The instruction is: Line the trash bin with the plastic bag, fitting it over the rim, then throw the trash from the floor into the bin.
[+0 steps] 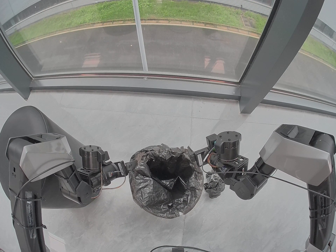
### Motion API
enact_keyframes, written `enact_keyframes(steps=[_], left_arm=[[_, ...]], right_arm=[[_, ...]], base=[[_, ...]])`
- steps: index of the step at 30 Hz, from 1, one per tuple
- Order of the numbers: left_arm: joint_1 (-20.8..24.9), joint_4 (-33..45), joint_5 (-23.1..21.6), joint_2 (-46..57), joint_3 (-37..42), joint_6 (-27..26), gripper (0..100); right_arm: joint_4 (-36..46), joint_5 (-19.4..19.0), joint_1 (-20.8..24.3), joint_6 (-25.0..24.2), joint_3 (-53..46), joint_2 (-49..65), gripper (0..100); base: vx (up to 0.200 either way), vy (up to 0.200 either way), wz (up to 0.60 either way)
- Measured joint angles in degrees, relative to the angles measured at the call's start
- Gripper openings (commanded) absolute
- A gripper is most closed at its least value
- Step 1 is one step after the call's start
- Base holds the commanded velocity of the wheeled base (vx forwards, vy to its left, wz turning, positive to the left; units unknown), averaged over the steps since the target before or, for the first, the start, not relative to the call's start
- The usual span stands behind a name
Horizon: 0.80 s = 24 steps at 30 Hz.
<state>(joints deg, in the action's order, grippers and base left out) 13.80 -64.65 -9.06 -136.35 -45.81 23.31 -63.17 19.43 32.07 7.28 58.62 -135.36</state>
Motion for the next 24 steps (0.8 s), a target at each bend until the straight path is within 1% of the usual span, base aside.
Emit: enact_keyframes(steps=[6, 12, 18, 24], left_arm=[[0.0, -1.1, 0.1, -1.6, 0.4, 0.0, 100], [-0.2, -2.7, 0.1, -2.3, 2.7, 0.0, 100], [-1.0, -7.6, 0.3, -2.4, 6.0, 0.3, 100], [-2.1, -9.6, 0.4, 1.2, 8.9, 0.5, 100]], right_arm=[[0.0, 0.0, -0.2, 0.0, 0.0, 0.0, 100], [-0.2, 0.0, -0.3, 0.0, 0.0, 0.0, 100], [-0.3, 0.1, -0.3, -0.1, 0.0, 0.0, 100], [-1.0, 0.1, -0.2, -0.1, -0.3, 1.0, 100]], base=[[0.000, 0.000, 0.00], [0.000, 0.000, 0.00], [0.000, 0.000, 0.00], [0.000, 0.000, 0.00]])
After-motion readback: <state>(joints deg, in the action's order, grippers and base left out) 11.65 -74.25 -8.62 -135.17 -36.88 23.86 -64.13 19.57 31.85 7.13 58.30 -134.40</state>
